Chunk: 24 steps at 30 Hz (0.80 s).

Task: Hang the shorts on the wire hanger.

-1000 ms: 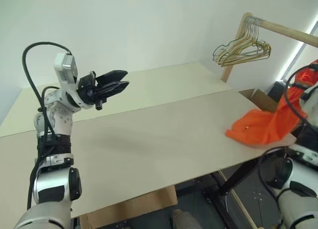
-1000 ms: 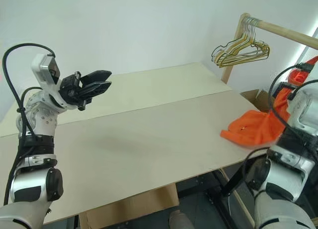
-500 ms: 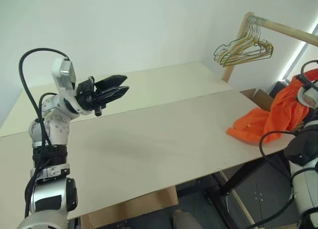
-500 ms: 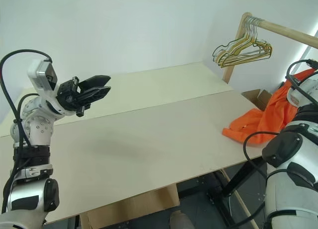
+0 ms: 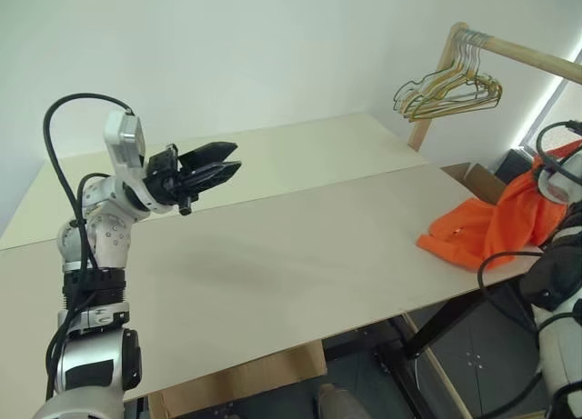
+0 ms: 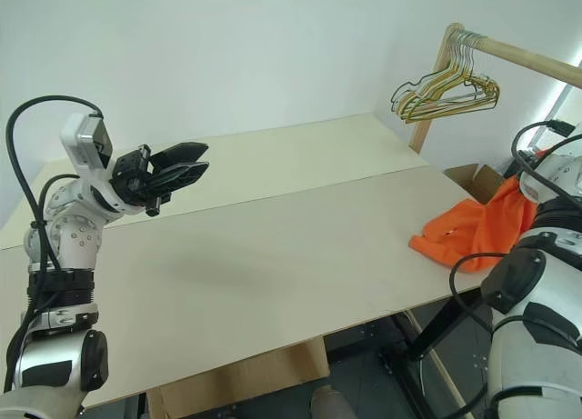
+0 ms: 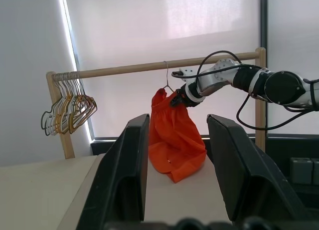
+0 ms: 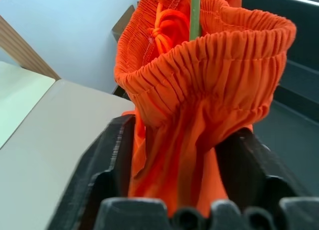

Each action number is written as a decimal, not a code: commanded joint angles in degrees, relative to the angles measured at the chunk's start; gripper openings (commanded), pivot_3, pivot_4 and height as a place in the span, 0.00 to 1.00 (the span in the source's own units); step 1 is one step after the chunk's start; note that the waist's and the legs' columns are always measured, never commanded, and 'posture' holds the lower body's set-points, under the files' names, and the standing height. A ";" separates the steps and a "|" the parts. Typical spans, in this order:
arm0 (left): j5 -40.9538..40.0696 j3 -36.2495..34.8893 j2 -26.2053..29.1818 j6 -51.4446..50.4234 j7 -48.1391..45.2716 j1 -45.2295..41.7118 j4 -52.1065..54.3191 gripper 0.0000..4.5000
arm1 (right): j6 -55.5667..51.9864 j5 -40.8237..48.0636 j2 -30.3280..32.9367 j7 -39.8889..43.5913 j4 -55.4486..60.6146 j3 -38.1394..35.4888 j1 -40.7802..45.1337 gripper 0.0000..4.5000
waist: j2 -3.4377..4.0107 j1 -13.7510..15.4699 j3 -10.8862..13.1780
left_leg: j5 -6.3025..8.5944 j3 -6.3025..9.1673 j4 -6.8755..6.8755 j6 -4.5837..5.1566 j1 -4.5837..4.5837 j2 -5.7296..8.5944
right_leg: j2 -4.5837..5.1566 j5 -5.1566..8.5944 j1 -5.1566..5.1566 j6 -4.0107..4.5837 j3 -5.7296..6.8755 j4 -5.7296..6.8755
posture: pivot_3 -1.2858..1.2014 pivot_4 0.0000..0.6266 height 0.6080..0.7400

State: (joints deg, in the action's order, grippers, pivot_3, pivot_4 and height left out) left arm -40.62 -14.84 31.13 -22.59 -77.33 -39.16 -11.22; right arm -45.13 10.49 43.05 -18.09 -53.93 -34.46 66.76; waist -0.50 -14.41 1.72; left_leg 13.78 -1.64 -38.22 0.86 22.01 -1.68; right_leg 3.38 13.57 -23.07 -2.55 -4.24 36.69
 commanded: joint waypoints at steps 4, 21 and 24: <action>-1.50 -0.63 0.45 0.27 0.63 0.10 2.17 0.44 | 0.88 -1.42 0.84 -4.93 11.60 1.29 -1.84 0.99 | 0.01 0.74 0.01 | 0.00 -0.01 0.00 0.00 0.00 0.00 | 0.00 0.00 -0.01 0.00 -0.01 0.00 | 0.46 0.00 1.00; -1.01 -1.59 2.22 0.91 -0.02 1.25 1.46 0.44 | 7.89 -7.91 2.28 10.15 35.66 17.92 -6.60 0.99 | 0.08 1.40 0.03 | 0.00 -0.05 0.00 0.00 -0.01 -0.01 | -0.01 0.00 -0.04 -0.01 -0.05 0.00 | 0.46 0.00 1.00; -0.77 -2.71 4.89 1.02 -0.47 3.46 1.61 0.44 | 8.79 -4.98 2.79 24.92 39.75 23.29 -10.16 0.99 | 0.08 0.84 0.03 | 0.00 -0.06 0.06 0.01 -0.09 -0.10 | -0.10 0.01 -0.03 0.00 -0.11 0.01 | 0.47 0.00 1.00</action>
State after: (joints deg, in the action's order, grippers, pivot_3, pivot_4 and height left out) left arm -40.77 -15.49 34.49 -22.36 -77.47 -35.88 -10.73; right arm -38.04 3.74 45.13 -0.06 -17.30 -13.50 56.76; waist -0.42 -13.57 1.75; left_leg 13.79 -1.68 -38.16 0.86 21.91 -1.79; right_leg 3.27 13.57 -23.10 -2.55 -4.34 36.70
